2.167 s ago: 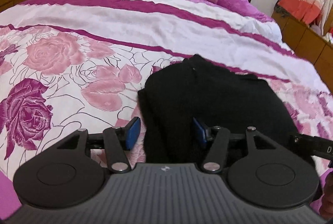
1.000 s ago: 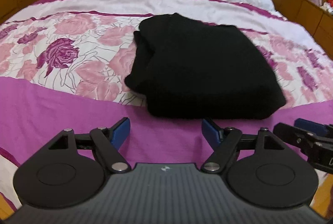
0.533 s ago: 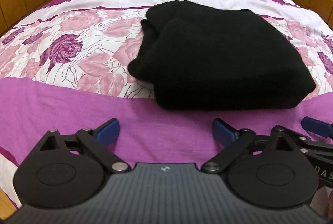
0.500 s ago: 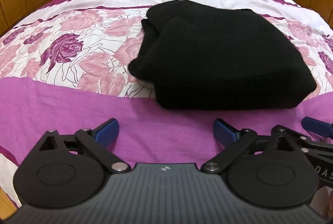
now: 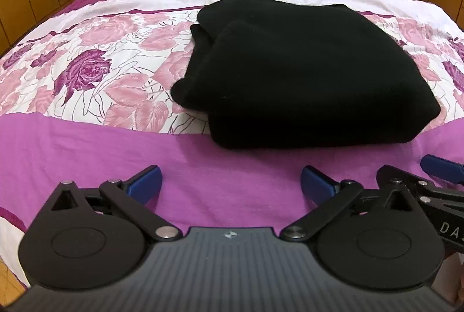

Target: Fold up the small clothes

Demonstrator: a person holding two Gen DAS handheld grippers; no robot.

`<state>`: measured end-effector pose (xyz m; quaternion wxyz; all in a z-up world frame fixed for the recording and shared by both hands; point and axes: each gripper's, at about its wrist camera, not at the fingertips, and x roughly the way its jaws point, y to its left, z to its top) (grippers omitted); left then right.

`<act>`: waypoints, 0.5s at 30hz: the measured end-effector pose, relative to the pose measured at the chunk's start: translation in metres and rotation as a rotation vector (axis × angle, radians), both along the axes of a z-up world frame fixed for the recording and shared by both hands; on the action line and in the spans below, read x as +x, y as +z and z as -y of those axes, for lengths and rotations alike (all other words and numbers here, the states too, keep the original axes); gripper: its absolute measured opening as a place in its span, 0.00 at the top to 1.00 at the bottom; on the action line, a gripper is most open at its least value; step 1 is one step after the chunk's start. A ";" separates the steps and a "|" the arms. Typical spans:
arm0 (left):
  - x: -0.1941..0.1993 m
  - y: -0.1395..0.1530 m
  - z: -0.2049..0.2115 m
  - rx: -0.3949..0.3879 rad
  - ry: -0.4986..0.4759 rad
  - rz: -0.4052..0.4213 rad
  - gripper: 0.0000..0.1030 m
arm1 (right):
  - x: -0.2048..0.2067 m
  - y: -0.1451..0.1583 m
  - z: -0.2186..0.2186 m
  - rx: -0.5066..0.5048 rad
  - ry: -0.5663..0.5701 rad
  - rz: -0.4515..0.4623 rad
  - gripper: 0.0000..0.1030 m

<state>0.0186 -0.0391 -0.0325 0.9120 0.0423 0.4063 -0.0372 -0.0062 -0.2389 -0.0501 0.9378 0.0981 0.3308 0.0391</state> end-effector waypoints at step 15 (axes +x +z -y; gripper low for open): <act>0.002 -0.003 -0.003 -0.021 0.012 -0.014 0.00 | -0.001 -0.001 0.003 0.023 0.002 0.002 0.28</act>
